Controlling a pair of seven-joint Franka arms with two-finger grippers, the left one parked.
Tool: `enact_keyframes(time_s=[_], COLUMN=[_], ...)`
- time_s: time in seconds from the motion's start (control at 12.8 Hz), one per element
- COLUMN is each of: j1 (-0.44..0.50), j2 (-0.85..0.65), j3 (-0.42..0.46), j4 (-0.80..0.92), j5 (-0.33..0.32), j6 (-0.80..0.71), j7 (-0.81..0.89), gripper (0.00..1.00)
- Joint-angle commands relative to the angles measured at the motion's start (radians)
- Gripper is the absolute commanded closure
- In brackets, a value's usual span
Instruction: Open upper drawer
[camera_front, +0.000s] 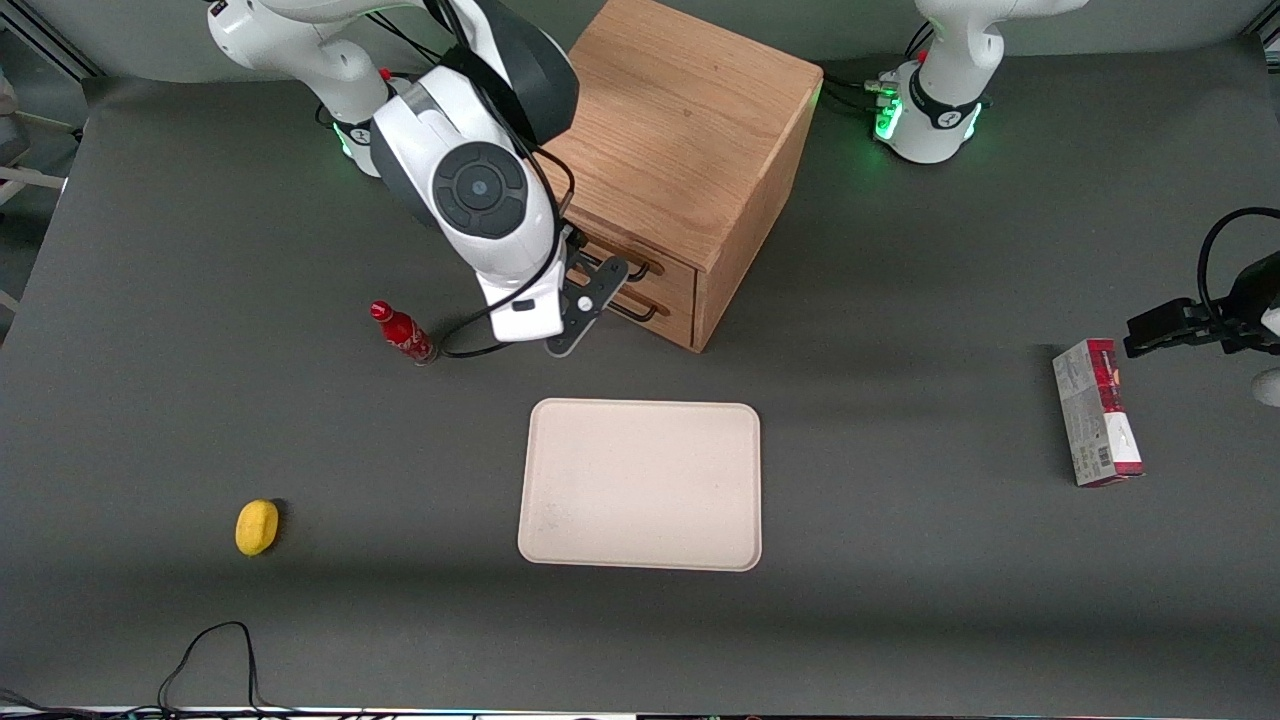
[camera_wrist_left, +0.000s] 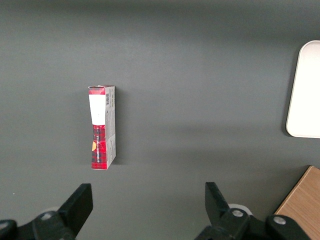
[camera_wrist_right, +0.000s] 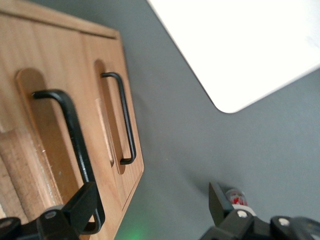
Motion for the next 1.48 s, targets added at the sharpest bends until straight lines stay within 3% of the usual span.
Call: enact_keyframes(time_s=[0.0,0.23,1.41], j1=[-0.013,-0.015,-0.033], j2=[0.043,0.060,0.063], j3=[0.019,0.019,0.019], j4=[0.036,0.032,-0.080], j5=[0.079,0.117,0.161], j6=[-0.018,-0.018,0.048], j7=[-0.068,-0.068,-0.133], gripper=[0.00,0.00,0.00])
